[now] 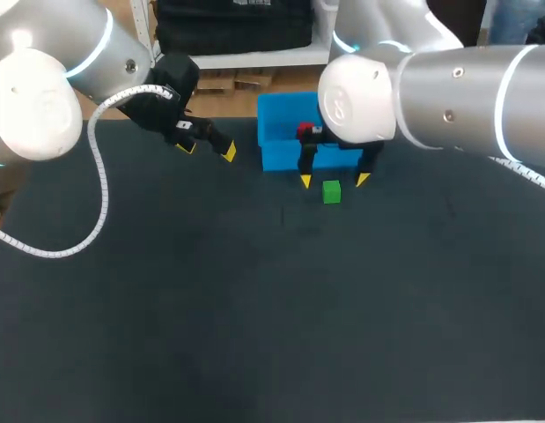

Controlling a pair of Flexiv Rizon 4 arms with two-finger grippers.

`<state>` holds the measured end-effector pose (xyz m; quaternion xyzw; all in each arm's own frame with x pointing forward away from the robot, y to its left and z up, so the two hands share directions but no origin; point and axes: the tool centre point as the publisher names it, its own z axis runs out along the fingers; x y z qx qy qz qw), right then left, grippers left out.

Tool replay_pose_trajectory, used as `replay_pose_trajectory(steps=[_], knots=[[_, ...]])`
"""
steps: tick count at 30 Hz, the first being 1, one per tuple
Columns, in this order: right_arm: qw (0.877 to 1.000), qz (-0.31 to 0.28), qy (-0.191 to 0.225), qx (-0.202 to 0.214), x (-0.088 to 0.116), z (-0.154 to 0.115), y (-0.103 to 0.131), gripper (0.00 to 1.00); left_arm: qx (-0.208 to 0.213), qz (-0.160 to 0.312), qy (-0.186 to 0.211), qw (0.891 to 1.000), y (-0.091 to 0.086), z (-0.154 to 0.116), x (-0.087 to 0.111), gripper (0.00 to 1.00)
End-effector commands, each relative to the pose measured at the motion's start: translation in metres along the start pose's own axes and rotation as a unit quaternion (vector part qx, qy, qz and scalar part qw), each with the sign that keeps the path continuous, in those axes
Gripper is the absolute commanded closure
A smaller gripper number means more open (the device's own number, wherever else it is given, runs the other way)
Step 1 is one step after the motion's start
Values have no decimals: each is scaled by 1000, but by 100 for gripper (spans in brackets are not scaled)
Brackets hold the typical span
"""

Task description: Use the left arm to pick the red cube and place it into the blue plastic box first, then use the right arm to grasp the green cube and put it into the same blue plastic box after the first action is fully finished.

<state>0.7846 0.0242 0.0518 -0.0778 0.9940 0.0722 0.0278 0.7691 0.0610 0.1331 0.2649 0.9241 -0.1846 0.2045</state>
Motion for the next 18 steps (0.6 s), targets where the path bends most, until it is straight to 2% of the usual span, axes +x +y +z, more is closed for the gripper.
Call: replay_pose_trajectory(steps=[1, 18], knots=[[1000, -1, 1, 0, -2, 5, -1, 0, 2, 1, -2, 1000, 1, -1, 1, 0], [999, -25, 19, 18, -10, 21, -3, 0, 2, 1, -2, 1000, 1, -1, 1, 0]])
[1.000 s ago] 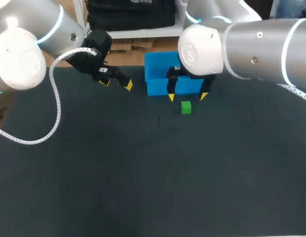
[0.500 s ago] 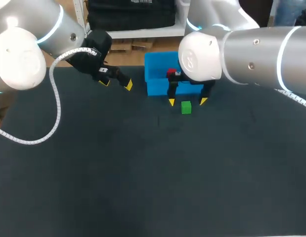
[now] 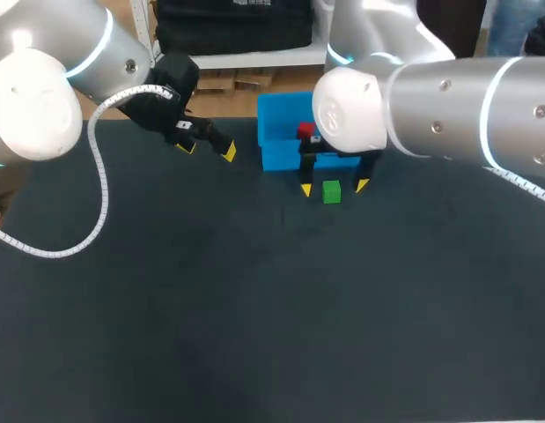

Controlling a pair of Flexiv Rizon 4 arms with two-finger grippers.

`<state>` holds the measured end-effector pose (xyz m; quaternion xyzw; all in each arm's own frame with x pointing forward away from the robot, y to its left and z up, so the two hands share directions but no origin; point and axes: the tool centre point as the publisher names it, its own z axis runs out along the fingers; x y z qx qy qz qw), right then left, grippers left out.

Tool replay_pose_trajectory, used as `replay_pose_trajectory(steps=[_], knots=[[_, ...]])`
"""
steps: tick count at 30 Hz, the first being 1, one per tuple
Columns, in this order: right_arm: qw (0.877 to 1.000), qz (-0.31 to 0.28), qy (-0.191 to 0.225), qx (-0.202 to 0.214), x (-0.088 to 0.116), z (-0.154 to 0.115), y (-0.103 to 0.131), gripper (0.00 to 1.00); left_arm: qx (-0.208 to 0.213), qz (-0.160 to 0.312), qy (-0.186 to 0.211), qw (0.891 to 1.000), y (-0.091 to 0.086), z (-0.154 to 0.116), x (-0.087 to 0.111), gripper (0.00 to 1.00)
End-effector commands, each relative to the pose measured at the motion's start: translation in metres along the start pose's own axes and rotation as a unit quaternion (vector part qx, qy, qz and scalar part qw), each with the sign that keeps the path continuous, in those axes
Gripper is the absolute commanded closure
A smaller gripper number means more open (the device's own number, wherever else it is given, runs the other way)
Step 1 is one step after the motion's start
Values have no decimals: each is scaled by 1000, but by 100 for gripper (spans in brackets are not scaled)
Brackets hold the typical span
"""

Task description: Use the left arm to pick the red cube and place it into the blue plastic box first, then use the right arm to grasp the green cube and put it into the same blue plastic box after the first action is fully finished.

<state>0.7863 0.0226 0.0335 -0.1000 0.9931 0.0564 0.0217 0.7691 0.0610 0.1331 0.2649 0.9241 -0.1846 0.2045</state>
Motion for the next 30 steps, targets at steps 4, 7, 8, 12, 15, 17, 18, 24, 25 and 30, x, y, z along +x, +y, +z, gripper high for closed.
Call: replay_pose_trajectory(steps=[4, 7, 8, 12, 15, 17, 18, 24, 25, 30], knots=[[1000, -7, 13, 7, -14, 6, 0, 0, 2, 1, -2, 1000, 1, -1, 1, 0], [1000, -9, 16, 9, -17, 7, 0, 0, 2, 1, -2, 1000, 1, -1, 1, 0], [1000, -9, 16, 9, -19, 9, 0, 0, 2, 1, -2, 1000, 1, -1, 1, 0], [1000, -9, 19, 8, -21, 13, 0, 0, 2, 1, -2, 1000, 1, -1, 1, 0], [1000, -10, 22, 6, -22, 16, 2, 0, 2, 1, -2, 1000, 1, -1, 1, 0], [1000, -10, 24, 5, -23, 19, 3, 0, 2, 1, -2, 1000, 1, -1, 1, 0], [1000, -10, 25, 5, -23, 20, 3, 0, 2, 1, -2, 1000, 1, -1, 1, 0], [1000, -7, 29, 1, -21, 26, 3, 0, 2, 1, -2, 1000, 1, -1, 1, 0], [1000, -7, 29, 0, -20, 27, 3, 0, 2, 1, -2, 1000, 1, -1, 1, 0], [1000, -5, 31, -3, -19, 31, 2, 0, 2, 1, -2, 1000, 1, -1, 1, 0]])
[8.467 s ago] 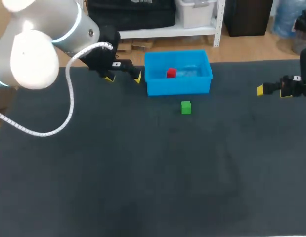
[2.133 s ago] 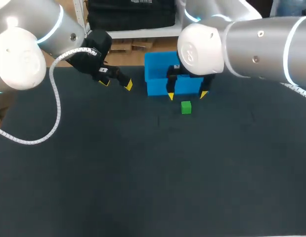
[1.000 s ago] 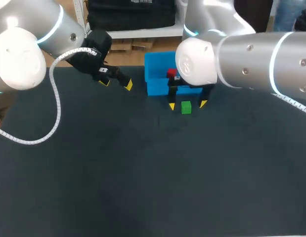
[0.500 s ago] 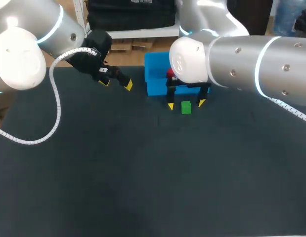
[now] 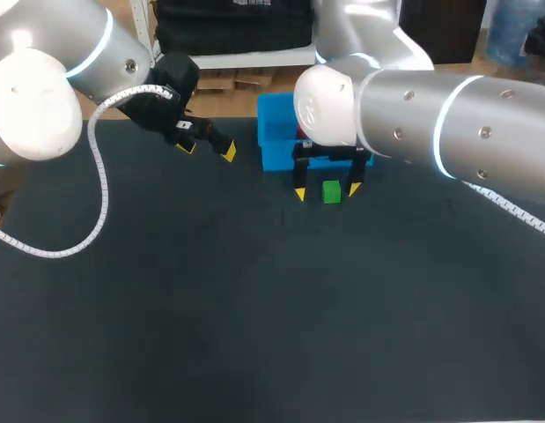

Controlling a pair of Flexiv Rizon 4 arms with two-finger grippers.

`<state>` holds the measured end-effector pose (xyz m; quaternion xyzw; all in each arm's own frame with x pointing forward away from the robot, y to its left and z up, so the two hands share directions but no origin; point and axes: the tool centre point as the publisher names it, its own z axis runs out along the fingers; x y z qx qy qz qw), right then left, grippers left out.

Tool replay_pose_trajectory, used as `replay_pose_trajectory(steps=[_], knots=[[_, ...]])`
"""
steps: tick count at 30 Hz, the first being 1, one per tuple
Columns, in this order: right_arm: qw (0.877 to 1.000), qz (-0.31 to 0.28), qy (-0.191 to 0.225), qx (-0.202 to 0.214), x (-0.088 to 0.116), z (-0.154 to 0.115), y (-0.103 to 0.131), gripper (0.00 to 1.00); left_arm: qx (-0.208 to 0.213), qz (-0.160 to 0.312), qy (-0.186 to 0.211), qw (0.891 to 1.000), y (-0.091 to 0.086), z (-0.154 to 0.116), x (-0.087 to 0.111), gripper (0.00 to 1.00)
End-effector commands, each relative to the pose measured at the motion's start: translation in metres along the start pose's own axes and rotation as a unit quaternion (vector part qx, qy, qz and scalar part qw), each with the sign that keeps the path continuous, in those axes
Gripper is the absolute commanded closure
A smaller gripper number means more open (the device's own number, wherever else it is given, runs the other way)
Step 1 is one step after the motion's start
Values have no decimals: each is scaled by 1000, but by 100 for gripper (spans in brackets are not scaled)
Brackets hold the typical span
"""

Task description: Use the left arm to pick the red cube and place it into the blue plastic box first, then use the right arm to grasp the green cube and put it into the same blue plastic box after the first action is fully finished.

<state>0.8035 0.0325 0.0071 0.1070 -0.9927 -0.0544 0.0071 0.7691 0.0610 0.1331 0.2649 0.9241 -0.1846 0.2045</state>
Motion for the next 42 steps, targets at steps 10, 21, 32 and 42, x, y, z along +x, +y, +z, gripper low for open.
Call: replay_pose_trajectory(steps=[10, 21, 32, 42], knots=[[1000, 2, -2, -6, -3, 10, -7, 0, 2, 1, -2, 1000, 1, -1, 1, 0], [1000, -7, -7, 20, -1, 16, -14, 0, 2, 1, -2, 1000, 1, -1, 1, 0], [999, -1, -11, 33, -2, 17, -18, 0, 2, 1, -2, 1000, 1, -1, 1, 0], [999, 9, -14, 34, -2, 18, -18, 100, 2, 1, -2, 1000, 1, -1, 1, 0]])
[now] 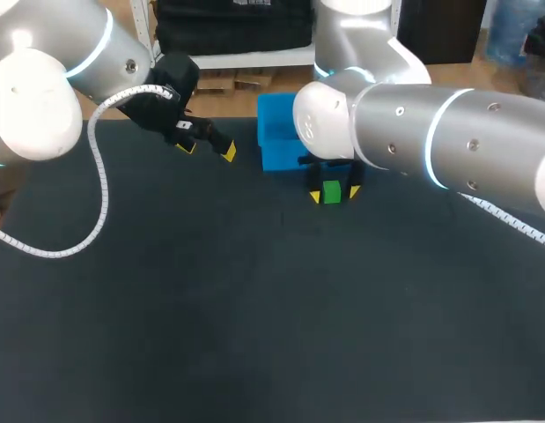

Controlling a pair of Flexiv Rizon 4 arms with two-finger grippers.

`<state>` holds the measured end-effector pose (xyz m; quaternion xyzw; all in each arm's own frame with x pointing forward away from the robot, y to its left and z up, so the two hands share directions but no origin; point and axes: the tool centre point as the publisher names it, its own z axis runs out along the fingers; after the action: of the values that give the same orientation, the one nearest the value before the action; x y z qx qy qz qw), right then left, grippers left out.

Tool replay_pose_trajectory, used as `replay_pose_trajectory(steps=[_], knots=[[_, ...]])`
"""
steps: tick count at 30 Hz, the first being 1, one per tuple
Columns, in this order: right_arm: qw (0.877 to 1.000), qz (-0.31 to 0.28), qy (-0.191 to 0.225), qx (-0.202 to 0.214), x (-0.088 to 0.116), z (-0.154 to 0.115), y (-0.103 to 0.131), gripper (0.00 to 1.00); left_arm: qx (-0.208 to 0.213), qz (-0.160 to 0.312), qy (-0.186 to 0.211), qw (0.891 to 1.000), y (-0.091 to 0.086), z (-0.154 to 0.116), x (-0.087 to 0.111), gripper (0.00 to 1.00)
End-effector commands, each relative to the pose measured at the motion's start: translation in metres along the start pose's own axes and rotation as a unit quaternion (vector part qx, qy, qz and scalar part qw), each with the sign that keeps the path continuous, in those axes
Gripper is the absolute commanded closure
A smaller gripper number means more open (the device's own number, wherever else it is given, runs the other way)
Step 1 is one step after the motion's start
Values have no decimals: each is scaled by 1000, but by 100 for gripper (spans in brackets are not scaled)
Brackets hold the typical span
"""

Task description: Use the left arm to pick the red cube and place it into the blue plastic box first, then use the right arm to grasp the green cube and put it into the same blue plastic box after the first action is fully finished.

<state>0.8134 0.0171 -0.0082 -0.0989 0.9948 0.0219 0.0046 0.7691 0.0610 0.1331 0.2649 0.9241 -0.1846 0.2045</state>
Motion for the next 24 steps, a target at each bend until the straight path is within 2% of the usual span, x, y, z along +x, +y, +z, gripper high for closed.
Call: replay_pose_trajectory(steps=[1, 12, 24], knots=[[1000, 1, -5, 0, 5, 4, 1, 100, 2, 1, -2, 1000, 1, -1, 1, 0], [1000, -6, -6, 14, 9, -11, -1, 100, 2, 1, -2, 1000, 1, -1, 1, 0], [999, -5, -19, 26, 12, -47, -5, 100, 2, 1, -2, 1000, 1, -1, 1, 0]])
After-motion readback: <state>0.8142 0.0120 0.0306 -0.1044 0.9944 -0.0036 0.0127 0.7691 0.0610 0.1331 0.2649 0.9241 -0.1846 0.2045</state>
